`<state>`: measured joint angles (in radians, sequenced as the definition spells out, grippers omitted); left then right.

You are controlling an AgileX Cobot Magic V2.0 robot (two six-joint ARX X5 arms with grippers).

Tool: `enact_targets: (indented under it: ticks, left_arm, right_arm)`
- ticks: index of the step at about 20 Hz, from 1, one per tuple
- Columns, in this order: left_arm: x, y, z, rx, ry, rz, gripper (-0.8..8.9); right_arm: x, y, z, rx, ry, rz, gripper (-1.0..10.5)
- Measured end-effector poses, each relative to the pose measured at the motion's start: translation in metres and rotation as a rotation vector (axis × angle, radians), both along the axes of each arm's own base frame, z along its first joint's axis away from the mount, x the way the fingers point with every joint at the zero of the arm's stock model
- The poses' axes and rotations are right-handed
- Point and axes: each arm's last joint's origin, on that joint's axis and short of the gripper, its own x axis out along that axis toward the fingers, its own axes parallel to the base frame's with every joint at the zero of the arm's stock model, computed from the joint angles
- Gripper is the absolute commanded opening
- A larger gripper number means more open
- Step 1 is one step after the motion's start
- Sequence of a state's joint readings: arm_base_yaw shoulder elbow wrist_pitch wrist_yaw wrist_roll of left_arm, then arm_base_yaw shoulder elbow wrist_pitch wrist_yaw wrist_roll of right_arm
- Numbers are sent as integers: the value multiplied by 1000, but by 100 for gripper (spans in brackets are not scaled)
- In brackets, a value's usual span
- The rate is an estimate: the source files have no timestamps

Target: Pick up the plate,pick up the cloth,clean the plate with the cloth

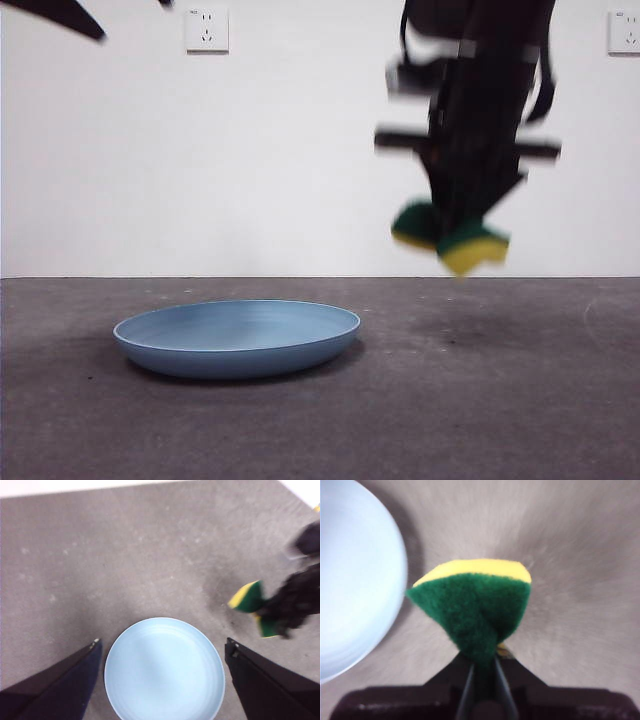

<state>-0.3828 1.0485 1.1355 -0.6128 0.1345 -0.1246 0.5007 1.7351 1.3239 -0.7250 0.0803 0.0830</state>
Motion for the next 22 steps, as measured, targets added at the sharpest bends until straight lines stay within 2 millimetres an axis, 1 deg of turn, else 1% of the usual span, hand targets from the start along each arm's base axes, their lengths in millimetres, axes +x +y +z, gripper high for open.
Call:
enact_targets:
  ticks: [3,5,7,10,11,12,14,16,18,19,20,21,22]
  left_arm:
    - [-24,10,10,-8,-21,0,409]
    - [-31,12,11,-6,-14,1,409]
    - [-31,13,9,4,9,0,409]
    - [-30,12,7,10,25,0,409]
    - [-30,12,7,10,25,0,409]
    - [-30,12,7,10,25,1,409]
    - [-30,12,7,10,24,0,409]
    - [-30,12,7,9,20,1,409]
    - [-30,12,7,8,19,1,409]
    - [-30,12,7,8,19,1,409]
    - [-30,12,7,8,20,1,407]
    - [-30,12,7,9,21,1,402]
    - [-29,12,7,9,22,1,363]
  right_arm:
    - [18,-3,-40,-43,90,-33,-11]
    - [23,-5,-54,-60,127,-50,91]
    - [25,-7,-58,-48,144,-62,218]
    - [26,-10,-58,-38,152,-73,499]
    - [25,-10,-58,-39,156,-73,550]
    - [25,-10,-58,-42,161,-73,561]
    - [23,-11,-57,-49,178,-75,564]
    - [18,-13,-49,-49,182,-82,563]
    - [12,-15,-30,-27,148,-88,561]
    - [8,-17,-17,-10,117,-90,537]
    - [3,-19,-3,9,83,-89,439]
    - [-4,-22,12,26,52,-89,310]
    - [-12,-26,27,43,21,-90,170]
